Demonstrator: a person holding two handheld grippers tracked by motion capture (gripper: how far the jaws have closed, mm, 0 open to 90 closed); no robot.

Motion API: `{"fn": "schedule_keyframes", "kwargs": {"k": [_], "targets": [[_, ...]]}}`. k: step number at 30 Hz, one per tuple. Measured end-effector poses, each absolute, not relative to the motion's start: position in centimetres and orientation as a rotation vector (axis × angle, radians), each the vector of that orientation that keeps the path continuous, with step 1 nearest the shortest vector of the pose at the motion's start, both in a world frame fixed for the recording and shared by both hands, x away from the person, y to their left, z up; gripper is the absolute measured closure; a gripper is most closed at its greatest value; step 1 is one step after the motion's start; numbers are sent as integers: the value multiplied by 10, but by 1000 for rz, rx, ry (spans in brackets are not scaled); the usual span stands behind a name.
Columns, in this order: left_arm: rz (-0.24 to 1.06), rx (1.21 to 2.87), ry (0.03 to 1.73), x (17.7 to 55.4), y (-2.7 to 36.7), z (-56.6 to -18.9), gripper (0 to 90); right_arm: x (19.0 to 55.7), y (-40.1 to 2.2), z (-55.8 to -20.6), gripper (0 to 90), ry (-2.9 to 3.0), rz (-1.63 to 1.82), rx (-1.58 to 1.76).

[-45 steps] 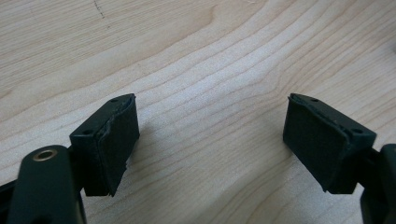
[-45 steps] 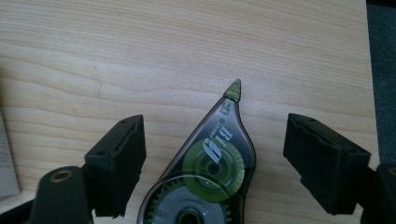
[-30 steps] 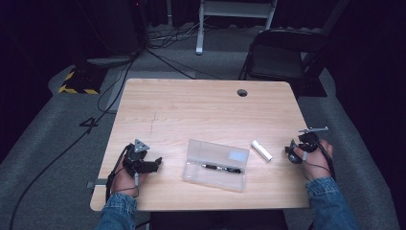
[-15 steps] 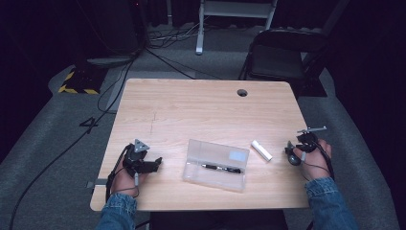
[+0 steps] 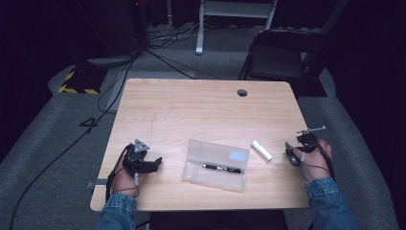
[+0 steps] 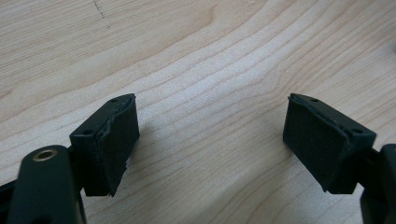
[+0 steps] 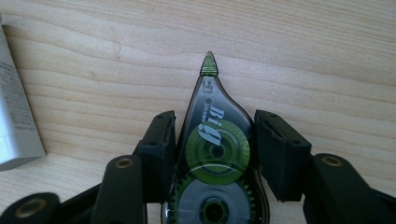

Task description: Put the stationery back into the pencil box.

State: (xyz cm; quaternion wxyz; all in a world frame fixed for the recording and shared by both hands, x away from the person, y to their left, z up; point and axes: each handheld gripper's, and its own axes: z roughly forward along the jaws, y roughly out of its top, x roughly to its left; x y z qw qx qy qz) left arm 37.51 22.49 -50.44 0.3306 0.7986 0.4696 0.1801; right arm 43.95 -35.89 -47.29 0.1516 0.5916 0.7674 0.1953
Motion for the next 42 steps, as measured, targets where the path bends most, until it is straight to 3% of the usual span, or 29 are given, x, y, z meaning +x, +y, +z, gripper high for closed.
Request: {"fn": "schedule_keyframes", "kwargs": {"k": [16,42], "targets": [[471,2088,1228,375,225,-504,189,439,-358,-461,532,2219,615,1669],[475,2087,1228,375,225,-504,189,408,-312,-389,533,2242,825,1367]]}}
